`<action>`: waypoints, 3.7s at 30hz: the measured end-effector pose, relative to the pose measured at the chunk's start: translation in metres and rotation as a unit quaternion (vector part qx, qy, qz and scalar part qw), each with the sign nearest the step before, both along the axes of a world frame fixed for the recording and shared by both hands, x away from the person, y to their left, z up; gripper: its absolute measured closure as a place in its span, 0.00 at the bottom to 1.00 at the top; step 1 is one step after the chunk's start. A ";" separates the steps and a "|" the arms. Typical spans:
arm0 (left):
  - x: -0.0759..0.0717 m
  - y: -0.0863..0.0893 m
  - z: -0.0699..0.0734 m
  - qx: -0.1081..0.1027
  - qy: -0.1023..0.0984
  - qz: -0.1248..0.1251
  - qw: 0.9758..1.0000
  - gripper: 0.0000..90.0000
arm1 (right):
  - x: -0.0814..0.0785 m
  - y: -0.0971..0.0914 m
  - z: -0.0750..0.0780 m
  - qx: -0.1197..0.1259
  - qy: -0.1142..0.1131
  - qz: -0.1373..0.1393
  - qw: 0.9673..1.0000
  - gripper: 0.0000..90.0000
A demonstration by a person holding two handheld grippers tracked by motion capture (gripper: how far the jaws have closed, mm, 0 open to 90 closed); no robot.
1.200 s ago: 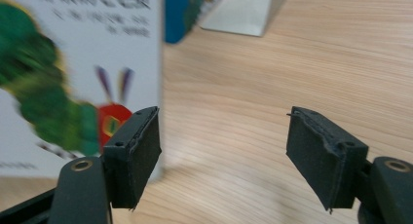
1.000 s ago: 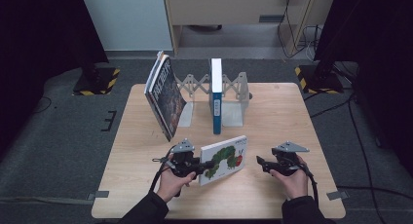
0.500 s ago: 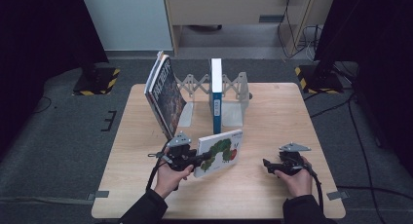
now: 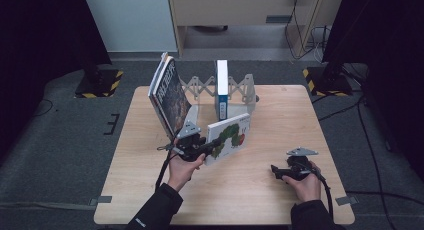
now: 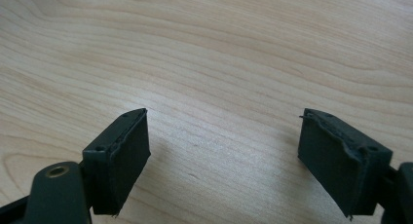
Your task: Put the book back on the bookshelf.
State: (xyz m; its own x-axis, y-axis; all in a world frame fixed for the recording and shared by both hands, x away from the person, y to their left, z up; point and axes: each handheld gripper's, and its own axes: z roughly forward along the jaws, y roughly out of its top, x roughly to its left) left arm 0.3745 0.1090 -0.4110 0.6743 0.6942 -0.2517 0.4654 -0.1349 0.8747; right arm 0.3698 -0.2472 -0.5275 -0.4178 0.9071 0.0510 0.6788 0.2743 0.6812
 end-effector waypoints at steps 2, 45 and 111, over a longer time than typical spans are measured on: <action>0.002 -0.003 0.001 0.001 -0.003 0.005 1.000 0.83 | 0.000 0.000 -0.002 -0.003 0.004 -0.002 1.000 0.20; 0.032 -0.057 -0.012 0.014 -0.081 0.107 0.991 0.83 | -0.002 0.005 -0.011 -0.011 -0.028 0.004 1.000 0.05; 0.034 -0.075 -0.083 0.078 -0.042 0.120 0.989 0.81 | -0.002 0.005 -0.011 -0.011 -0.026 0.004 1.000 0.04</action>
State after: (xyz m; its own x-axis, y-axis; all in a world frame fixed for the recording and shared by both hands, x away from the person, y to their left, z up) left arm 0.4086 0.0341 -0.4937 0.4989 0.8631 -0.0784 0.4270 -0.1662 0.8888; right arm 0.3682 -0.2422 -0.5388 -0.4269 0.9043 0.0088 0.6405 0.2954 0.7089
